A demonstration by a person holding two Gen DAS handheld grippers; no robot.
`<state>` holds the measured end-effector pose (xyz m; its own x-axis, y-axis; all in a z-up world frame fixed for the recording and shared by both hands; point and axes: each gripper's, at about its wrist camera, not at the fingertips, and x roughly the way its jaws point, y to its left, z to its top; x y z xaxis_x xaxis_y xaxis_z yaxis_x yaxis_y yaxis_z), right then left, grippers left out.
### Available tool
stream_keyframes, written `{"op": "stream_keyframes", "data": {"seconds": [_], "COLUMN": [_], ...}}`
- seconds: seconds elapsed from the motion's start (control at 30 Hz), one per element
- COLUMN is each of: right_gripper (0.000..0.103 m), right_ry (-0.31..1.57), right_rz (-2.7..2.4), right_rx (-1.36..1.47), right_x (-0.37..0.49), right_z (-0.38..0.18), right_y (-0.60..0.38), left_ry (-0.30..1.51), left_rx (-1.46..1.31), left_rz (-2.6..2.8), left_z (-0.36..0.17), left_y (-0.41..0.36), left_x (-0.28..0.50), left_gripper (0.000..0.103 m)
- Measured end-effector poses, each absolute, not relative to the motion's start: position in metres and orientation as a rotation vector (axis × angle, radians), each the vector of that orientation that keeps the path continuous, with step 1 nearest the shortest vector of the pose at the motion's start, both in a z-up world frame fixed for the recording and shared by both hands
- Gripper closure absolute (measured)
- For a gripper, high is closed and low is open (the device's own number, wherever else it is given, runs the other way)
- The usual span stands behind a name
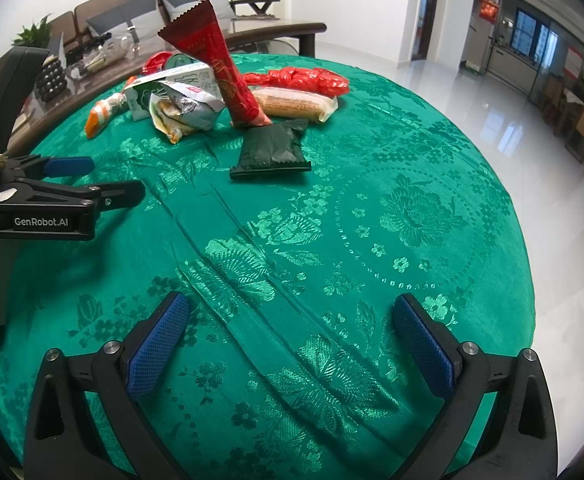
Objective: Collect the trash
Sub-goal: 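Grasp the orange-white wrapped bag with the left gripper while the right grasps the dark green packet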
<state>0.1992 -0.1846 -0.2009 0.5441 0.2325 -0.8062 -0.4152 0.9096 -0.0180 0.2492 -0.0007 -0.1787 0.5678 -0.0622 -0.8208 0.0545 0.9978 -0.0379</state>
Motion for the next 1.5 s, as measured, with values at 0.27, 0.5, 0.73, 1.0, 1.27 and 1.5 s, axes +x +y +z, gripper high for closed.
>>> {"op": "stream_keyframes", "data": {"seconds": [0.27,0.5,0.73,1.0,1.27,1.5], "right_gripper": [0.001,0.001,0.000,0.000,0.000,0.001], "right_ry": [0.920,0.921,0.921,0.924,0.925,0.874], "right_rz": [0.387,0.388,0.388,0.391,0.398,0.390], "right_rx": [-0.218,-0.222,-0.221,-0.227,-0.227,-0.098], "right_x": [0.199,0.199,0.199,0.200,0.200,0.232], "right_z": [-0.201,-0.201,-0.201,-0.202,-0.202,-0.175], "right_y": [-0.184,-0.184,-0.184,-0.184,-0.184,-0.202], "left_ry": [0.965,0.968,0.967,0.924,0.957,0.970], "left_rx": [-0.009,-0.010,-0.013,-0.133,-0.268,-0.262], "left_rz": [-0.069,-0.063,-0.061,-0.105,-0.044,-0.084], "left_z": [-0.179,-0.180,-0.180,-0.156,-0.148,-0.168], "left_y": [0.000,0.000,0.000,0.039,0.157,0.170], "left_x": [0.251,0.250,0.250,0.230,0.312,0.341], "left_gripper": [0.002,0.000,0.000,0.001,0.001,0.004]}}
